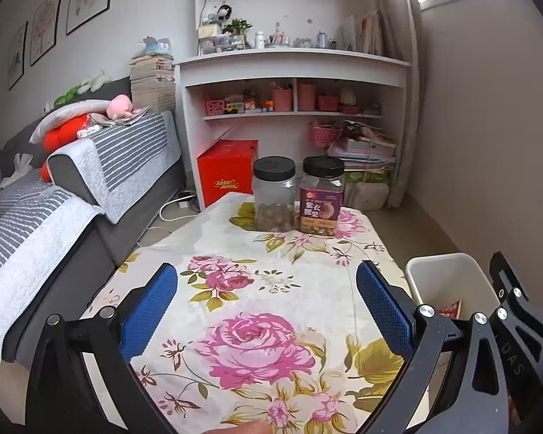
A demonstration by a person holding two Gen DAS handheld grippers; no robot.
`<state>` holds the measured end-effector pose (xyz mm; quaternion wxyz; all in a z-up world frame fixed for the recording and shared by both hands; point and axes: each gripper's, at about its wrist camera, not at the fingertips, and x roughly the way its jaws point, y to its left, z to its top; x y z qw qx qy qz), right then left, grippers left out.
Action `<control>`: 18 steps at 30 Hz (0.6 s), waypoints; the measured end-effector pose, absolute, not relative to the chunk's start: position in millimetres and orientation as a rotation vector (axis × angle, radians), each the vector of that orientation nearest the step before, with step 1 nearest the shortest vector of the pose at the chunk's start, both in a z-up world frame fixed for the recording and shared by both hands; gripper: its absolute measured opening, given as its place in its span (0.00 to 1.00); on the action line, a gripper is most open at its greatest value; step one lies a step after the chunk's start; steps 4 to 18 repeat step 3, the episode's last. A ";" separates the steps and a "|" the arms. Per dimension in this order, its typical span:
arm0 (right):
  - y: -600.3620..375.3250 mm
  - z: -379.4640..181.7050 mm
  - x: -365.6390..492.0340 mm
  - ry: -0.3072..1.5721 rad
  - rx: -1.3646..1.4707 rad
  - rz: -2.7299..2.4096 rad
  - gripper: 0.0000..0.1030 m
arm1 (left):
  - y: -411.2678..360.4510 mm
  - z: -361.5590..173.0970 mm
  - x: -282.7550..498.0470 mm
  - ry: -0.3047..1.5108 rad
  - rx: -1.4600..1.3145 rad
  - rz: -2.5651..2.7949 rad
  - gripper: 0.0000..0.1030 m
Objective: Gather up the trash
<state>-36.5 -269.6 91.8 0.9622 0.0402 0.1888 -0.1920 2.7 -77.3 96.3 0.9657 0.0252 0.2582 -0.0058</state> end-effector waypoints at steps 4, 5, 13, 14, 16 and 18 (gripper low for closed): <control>-269.1 87.8 -32.3 0.393 0.080 -0.381 0.93 | -74.4 96.2 5.1 0.525 0.046 -0.002 0.93; -269.1 87.8 -32.3 0.393 0.080 -0.381 0.93 | -74.4 96.2 5.1 0.525 0.046 -0.002 0.93; -269.1 87.8 -32.3 0.393 0.080 -0.381 0.93 | -74.4 96.2 5.1 0.525 0.046 -0.002 0.93; -269.1 87.8 -32.3 0.393 0.080 -0.381 0.93 | -74.4 96.2 5.1 0.525 0.046 -0.002 0.93; -269.1 87.8 -32.3 0.393 0.080 -0.381 0.93 | -74.4 96.2 5.1 0.525 0.046 -0.002 0.93; -269.1 87.8 -32.3 0.393 0.080 -0.381 0.93 | -74.4 96.2 5.1 0.525 0.046 -0.002 0.93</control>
